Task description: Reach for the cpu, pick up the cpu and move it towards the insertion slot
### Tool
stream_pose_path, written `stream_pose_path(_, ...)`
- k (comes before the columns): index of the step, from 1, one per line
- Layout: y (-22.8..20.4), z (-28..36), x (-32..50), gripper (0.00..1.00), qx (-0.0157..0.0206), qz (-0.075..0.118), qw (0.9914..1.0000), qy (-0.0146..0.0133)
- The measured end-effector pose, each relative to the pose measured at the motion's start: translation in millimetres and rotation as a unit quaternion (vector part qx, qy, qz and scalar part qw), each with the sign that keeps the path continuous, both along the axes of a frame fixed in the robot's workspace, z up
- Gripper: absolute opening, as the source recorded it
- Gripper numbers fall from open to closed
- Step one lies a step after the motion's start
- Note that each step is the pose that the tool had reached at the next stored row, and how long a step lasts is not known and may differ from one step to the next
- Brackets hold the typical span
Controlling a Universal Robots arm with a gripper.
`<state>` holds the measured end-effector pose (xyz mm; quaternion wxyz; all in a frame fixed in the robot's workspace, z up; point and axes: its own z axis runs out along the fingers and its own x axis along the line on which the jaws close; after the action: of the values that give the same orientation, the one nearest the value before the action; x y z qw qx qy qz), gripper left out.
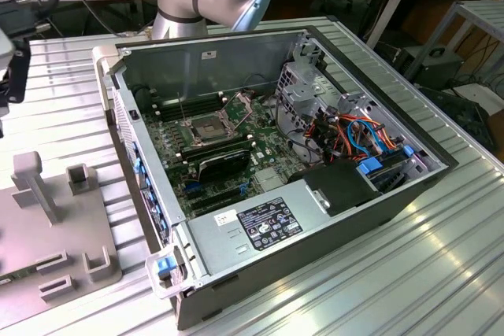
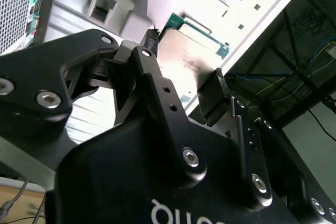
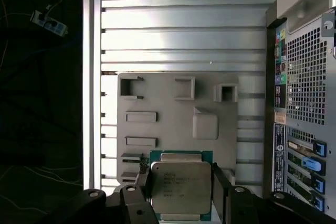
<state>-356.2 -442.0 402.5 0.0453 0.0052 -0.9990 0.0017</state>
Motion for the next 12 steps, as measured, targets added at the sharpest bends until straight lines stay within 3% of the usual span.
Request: stream_pose_path(12,0.0,-4.0,37.6,0.55,-0.0001,0.000,1.00000,0.0000)
